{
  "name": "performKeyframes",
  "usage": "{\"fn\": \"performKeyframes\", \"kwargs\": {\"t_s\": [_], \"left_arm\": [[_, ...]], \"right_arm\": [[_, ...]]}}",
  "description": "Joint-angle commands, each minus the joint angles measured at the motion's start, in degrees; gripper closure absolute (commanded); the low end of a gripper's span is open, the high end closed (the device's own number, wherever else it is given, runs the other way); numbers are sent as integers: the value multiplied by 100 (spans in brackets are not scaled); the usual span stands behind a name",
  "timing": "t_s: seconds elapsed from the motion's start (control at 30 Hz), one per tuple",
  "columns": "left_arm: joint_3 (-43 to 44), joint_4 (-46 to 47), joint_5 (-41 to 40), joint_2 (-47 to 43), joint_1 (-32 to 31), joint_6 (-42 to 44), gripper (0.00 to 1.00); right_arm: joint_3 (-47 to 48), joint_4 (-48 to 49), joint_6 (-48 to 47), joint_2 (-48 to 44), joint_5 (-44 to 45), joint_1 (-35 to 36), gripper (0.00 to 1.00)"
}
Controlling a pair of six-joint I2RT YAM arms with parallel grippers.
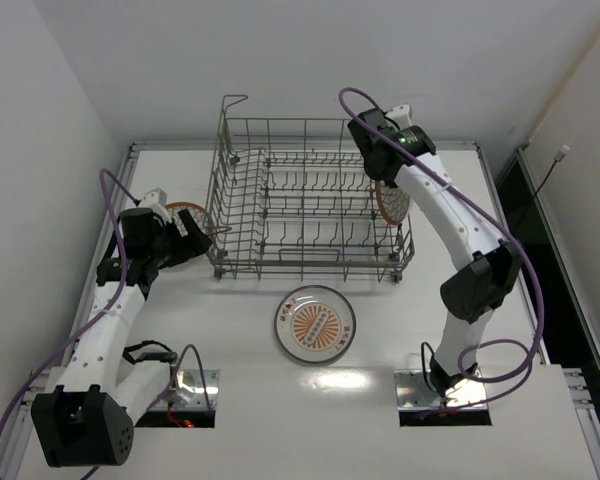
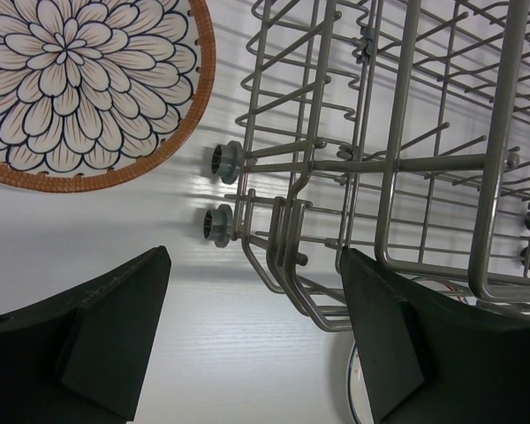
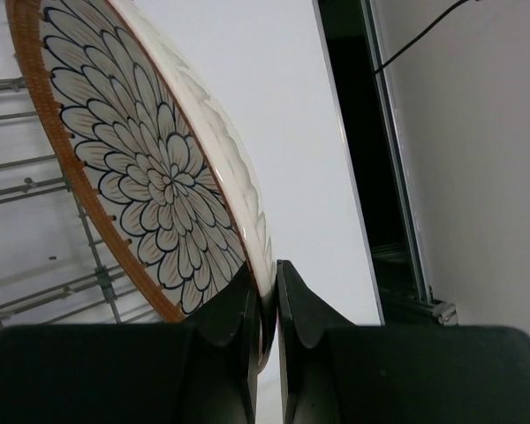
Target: Load the plates into the dish rack
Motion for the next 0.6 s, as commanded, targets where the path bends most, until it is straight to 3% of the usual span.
{"fn": "performKeyframes", "kwargs": {"t_s": [0.0,0.57], "left_arm": [[26,174,84,-21,-46,17,24],[26,174,31,-74,-46,17,24]], "right_arm": [[331,4,319,67,593,214,100],[-715,30,698,41,822,443,100]]}}
